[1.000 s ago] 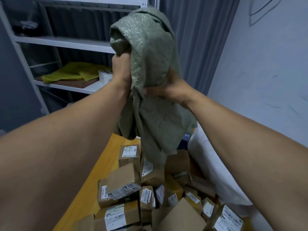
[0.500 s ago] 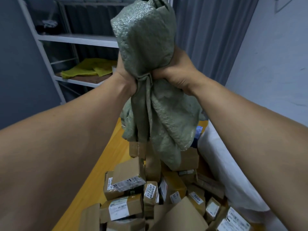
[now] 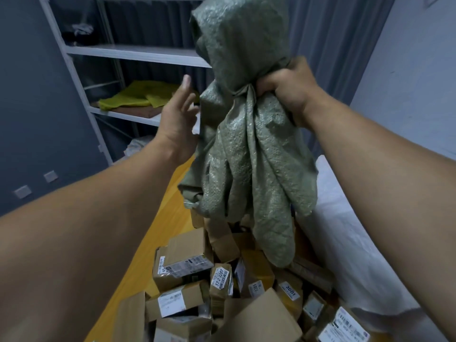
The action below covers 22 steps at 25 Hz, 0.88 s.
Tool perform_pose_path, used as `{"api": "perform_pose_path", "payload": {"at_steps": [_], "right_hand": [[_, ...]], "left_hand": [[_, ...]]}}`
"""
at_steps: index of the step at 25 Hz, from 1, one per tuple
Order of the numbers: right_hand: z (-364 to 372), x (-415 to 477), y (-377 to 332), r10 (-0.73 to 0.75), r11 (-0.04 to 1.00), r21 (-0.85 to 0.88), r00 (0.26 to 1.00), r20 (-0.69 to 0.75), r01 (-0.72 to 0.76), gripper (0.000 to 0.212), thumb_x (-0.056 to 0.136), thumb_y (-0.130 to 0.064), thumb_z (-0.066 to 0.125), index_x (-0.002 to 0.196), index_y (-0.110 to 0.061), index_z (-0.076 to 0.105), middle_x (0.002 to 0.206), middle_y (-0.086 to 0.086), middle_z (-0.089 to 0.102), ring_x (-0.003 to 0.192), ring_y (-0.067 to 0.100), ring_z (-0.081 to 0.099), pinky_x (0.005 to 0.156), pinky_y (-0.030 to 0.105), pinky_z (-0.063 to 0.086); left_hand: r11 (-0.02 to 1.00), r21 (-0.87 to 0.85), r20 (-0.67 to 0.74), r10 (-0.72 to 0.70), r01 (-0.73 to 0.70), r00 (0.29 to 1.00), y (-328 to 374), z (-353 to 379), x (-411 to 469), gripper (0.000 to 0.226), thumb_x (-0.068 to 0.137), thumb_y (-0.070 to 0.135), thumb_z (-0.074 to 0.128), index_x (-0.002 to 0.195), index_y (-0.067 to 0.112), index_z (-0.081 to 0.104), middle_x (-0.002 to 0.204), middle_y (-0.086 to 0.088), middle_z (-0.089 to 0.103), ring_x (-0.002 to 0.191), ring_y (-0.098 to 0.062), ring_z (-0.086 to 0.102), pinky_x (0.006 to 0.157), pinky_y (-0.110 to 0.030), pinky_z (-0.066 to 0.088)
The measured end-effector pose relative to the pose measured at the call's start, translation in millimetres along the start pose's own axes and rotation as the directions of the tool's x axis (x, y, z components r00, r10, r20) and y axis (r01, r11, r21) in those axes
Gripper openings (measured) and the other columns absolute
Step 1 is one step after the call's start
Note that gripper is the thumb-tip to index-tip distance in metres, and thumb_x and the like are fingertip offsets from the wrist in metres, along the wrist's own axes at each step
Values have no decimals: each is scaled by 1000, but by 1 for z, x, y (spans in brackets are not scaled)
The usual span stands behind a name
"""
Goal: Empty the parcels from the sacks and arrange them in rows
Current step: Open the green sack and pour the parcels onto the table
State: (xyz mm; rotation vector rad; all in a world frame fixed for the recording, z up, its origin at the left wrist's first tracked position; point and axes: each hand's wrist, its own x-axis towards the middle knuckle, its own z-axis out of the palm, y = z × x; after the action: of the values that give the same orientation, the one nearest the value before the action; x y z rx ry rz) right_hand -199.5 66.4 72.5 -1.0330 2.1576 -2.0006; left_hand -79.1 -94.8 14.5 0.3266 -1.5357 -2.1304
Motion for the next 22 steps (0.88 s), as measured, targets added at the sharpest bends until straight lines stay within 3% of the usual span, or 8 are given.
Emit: {"api": "perform_pose_path", "payload": {"at_steps": [4,6,8,11,14,16,18,22], "right_hand": [[12,11,-4,-34,996,86,998,-62,39,37,57,14,72,92,6,73,80,9,76,76,29,75,61,42,61],[29,20,4,-124,991,41,988,-93,128,45,56,13,76,100,4,70,85,7,77,77,21,74,62,36,60],[53,27,18,-204,976,-98,973,-110,194,47,59,3,79,103,-5,67,92,4,76,83,14,72,71,35,60],[101,38,28,-242,937,-271,969,-52,220,60,60,-16,82,114,-17,55,107,1,69,99,14,67,88,38,56],[145,48,30,-30,965,-248,976,217,85,97,48,-42,93,126,-14,43,122,2,63,112,14,62,98,36,53],[173,49,40,118,923,-384,935,334,20,116,44,-62,90,139,-19,40,132,2,60,121,16,59,104,38,49],[196,51,59,198,769,-633,907,373,92,133,45,-79,79,154,-25,25,154,8,42,142,25,40,116,45,36],[242,39,82,378,480,-858,841,388,181,129,68,-70,76,159,-35,-9,167,16,-7,154,36,-3,122,56,16]], "left_hand": [[997,-12,295,-68,75,953,-18,1,-5,83,90,74,29,142,14,53,135,-14,62,123,-32,60,105,-50,46],[994,-24,416,-89,109,905,-20,-5,-4,83,84,71,41,141,12,52,136,-17,61,124,-33,59,104,-50,48],[993,96,434,-108,74,895,-22,-9,0,63,83,48,68,129,5,60,120,-16,70,111,-31,67,96,-44,54],[977,208,228,-7,-42,974,-38,-26,20,47,72,6,83,116,1,66,104,-12,76,98,-27,73,90,-43,58],[997,73,-89,24,-18,996,-46,-60,44,42,68,-1,76,109,5,68,97,-14,76,91,-30,74,83,-47,60],[999,-46,-238,-24,13,971,-50,-89,61,29,74,-5,67,103,2,65,90,-16,74,81,-30,74,68,-40,62],[990,-137,-308,-81,40,948,-54,-118,77,27,76,-8,63,103,-1,63,91,-18,72,76,-29,73,60,-37,61],[953,-293,-419,-195,71,887,-71,-171,101,33,73,-11,60,105,-6,67,100,-23,72,79,-34,72,66,-50,61]]}}
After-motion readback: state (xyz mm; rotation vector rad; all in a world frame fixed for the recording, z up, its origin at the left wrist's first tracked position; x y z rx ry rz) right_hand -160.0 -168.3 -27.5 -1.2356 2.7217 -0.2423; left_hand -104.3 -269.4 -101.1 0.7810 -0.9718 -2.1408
